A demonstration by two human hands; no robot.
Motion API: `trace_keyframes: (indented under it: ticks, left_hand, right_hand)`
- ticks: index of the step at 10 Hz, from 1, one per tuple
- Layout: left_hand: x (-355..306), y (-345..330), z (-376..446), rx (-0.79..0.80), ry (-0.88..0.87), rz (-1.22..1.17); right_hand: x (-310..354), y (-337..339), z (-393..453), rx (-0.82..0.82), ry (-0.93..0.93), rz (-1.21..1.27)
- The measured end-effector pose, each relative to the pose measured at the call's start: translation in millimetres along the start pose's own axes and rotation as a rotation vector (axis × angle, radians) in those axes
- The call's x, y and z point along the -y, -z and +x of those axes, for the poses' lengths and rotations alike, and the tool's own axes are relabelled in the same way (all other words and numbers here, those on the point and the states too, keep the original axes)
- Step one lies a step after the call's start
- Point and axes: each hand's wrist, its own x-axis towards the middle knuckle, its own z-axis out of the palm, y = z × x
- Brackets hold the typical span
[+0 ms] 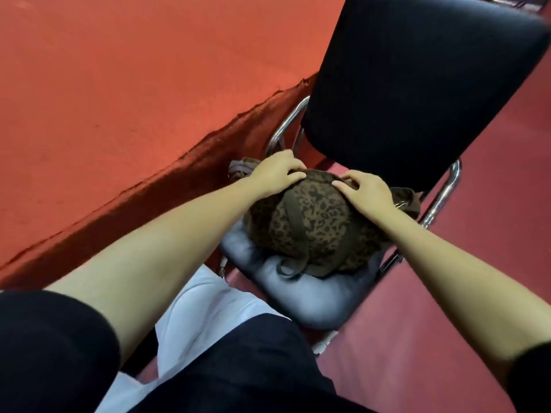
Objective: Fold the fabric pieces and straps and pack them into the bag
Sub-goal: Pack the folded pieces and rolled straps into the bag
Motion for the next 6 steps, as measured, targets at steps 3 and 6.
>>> trace_keyframes:
  ticks: [3, 6]
  left_hand:
    - [8, -1, -17, -0.011, -0.054, 0.110]
    - [4, 8, -43, -0.006, -0.012, 0.141]
  right_hand:
    - [6, -6, -3, -0.041, 0.169, -0.191]
    - [22, -8, -25, -0.120, 0.207, -0.284]
